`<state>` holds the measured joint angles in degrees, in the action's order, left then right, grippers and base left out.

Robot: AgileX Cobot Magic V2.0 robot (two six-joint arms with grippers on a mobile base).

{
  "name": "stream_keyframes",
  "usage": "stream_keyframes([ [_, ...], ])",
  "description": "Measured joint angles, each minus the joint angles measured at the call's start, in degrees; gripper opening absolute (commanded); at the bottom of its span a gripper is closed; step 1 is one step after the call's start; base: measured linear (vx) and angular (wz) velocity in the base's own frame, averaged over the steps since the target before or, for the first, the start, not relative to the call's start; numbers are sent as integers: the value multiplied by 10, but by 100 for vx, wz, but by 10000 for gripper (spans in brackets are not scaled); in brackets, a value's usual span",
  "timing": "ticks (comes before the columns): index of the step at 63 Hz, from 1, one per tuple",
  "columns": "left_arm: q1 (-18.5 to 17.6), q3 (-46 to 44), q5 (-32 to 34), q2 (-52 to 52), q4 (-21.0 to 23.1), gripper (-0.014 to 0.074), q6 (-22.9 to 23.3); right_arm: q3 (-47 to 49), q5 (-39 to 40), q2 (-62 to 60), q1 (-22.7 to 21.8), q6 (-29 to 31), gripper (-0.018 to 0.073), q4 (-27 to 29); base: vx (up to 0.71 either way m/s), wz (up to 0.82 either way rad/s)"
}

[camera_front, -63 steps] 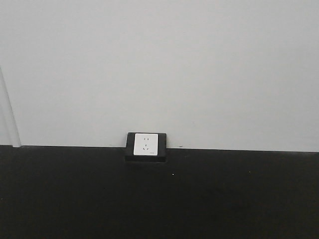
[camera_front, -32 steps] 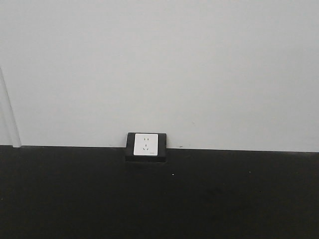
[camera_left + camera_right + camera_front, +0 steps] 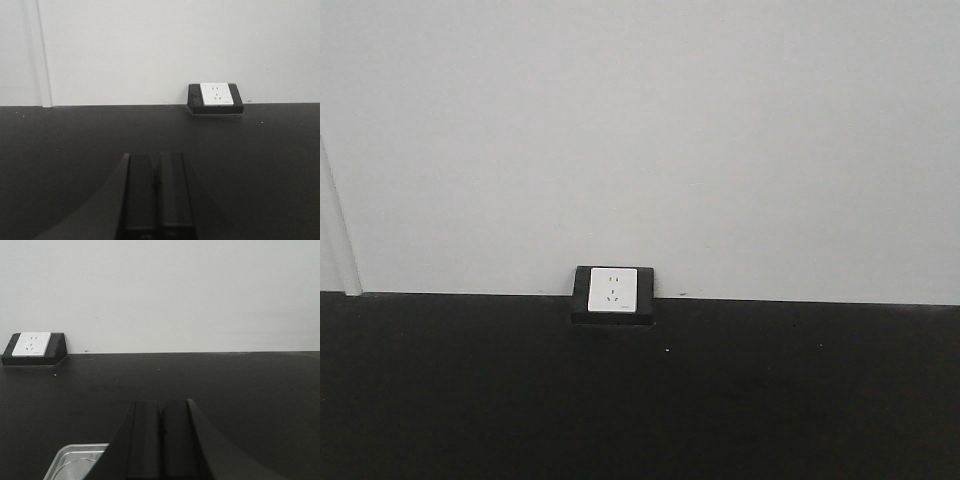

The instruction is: Wipe beaker with gray cloth and return to tray

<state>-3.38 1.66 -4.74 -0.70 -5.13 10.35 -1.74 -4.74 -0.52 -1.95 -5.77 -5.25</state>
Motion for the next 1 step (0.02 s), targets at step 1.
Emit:
stream_keyframes([
  [1, 0, 0, 0, 0, 0, -3, 0, 0, 0, 0, 0, 0, -11, 0, 0, 0],
])
